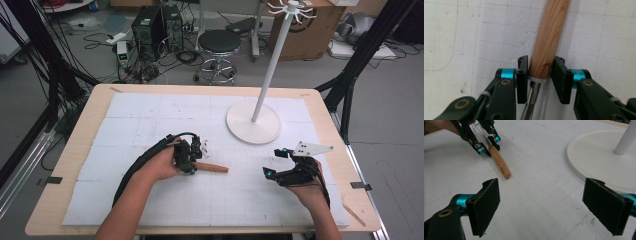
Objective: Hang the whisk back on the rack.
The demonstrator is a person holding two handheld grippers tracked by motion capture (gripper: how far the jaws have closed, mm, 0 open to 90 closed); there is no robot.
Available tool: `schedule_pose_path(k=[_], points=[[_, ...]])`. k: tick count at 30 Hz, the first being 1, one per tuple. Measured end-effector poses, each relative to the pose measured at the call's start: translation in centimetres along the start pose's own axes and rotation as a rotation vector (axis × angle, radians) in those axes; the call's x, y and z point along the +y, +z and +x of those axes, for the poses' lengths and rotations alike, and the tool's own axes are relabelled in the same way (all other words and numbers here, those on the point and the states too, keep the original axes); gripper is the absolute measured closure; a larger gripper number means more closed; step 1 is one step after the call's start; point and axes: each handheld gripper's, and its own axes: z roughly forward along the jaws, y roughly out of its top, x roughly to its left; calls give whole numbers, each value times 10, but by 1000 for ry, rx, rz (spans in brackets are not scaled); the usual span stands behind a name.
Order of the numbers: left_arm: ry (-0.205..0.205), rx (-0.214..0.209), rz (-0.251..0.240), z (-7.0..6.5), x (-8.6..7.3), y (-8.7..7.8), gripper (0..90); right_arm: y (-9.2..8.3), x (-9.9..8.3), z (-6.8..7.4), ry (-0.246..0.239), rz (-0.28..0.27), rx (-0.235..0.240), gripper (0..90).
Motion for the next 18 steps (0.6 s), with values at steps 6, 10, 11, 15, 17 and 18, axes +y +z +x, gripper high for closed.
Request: schedule_pose_path(k=[6, 10, 11, 15, 17, 18], points=[[-19, -16, -4, 1, -2, -4, 718, -1, -1, -1, -2, -2, 1, 139], [-60, -25, -92, 5, -7, -16, 719, -2, -2, -2, -1, -4, 1, 139], [-73, -17, -119, 6, -8, -20, 719, -2, -2, -2, 4, -3, 1, 139], [-115, -22, -215, 11, -13, -36, 718, -2, -2, -2, 7, -2, 1, 139], [-143, -20, -279, 13, -15, -45, 718, -2, -2, -2, 3, -2, 0, 139], [-161, -25, -312, 14, -15, -49, 718, -2, -2, -2, 2, -2, 0, 139]])
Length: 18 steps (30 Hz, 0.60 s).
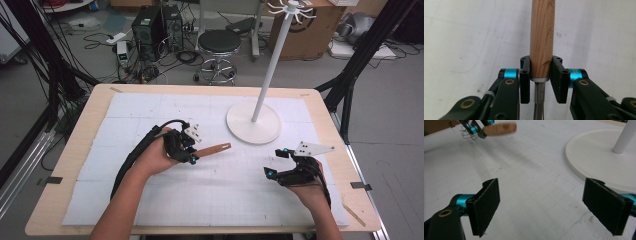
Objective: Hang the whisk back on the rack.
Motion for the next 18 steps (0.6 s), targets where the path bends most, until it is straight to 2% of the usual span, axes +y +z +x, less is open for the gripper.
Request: schedule_pose_path(k=[4, 7, 10, 18], points=[[-22, 3, -73, 1, 7, -17, 718, 0, 0, 0, 0, -1, 0, 139], [-18, 5, -122, 2, 16, -28, 718, 0, 0, 0, 1, -2, 1, 139], [-24, -12, -182, 2, 26, -37, 718, 0, 0, 0, -1, -2, 1, 139], [-33, -55, -296, 9, 55, -52, 718, -2, 0, 0, 4, -10, 1, 139]])
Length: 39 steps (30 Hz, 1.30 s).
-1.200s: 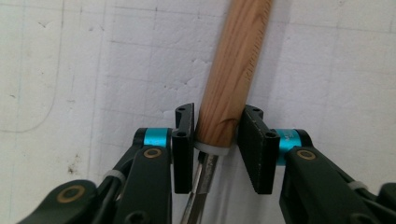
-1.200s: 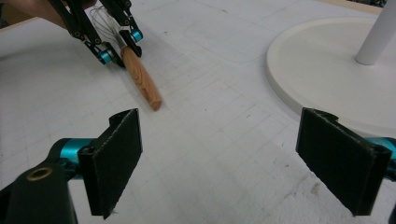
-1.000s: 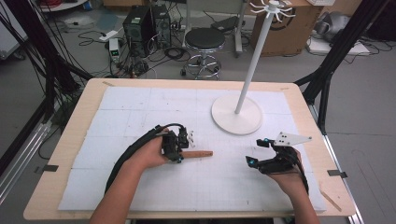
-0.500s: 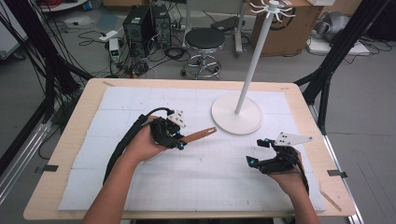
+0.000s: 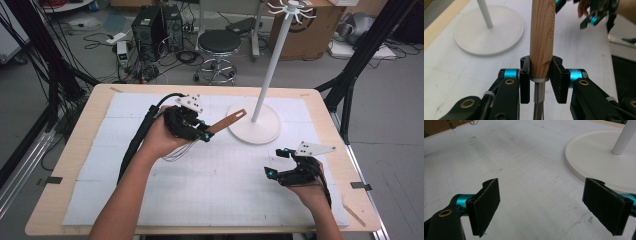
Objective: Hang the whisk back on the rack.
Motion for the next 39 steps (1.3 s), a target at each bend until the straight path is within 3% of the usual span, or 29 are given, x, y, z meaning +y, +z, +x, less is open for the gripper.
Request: schedule_pose_path(k=[10, 21, 32, 39], points=[[-28, -47, -145, 13, 44, -9, 718, -3, 0, 0, 4, -9, -1, 139], [-22, -55, -202, 27, 87, -14, 718, -2, 0, 1, -3, -11, 3, 139], [-44, -98, -284, 43, 118, -15, 718, -4, 0, 1, 1, -14, 3, 139], [-50, -106, -297, 55, 134, -18, 718, -6, -1, 2, 2, -16, 0, 139]])
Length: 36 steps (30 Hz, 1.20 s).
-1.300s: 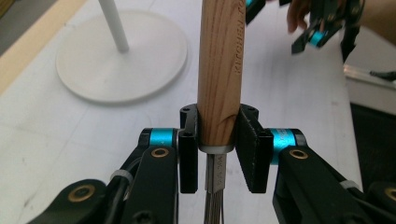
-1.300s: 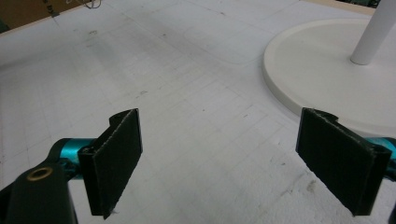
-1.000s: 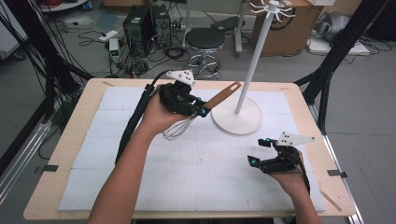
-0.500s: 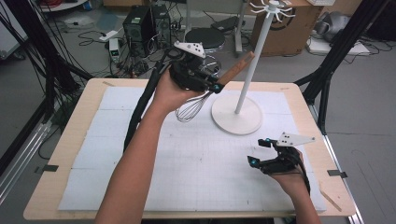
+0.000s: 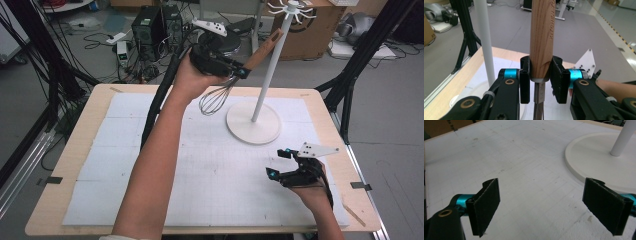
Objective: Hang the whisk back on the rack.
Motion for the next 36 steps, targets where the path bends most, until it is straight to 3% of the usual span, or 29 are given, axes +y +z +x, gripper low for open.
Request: schedule_pose_path(k=[6, 14, 27, 31, 36], points=[[-7, -5, -13, 8, 10, 4, 718, -1, -1, -1, 0, 1, -3, 139], [-8, 31, -9, 15, 25, 14, 717, 0, -2, -2, -2, 8, -3, 139], [-36, 64, 12, 27, 26, 23, 717, -5, -5, -2, 5, -3, -5, 139], [-36, 62, 21, 27, 25, 31, 717, -5, -5, -2, 10, 2, -7, 140], [-31, 93, 59, 24, 25, 46, 717, -4, -6, -2, 9, 11, -7, 139]])
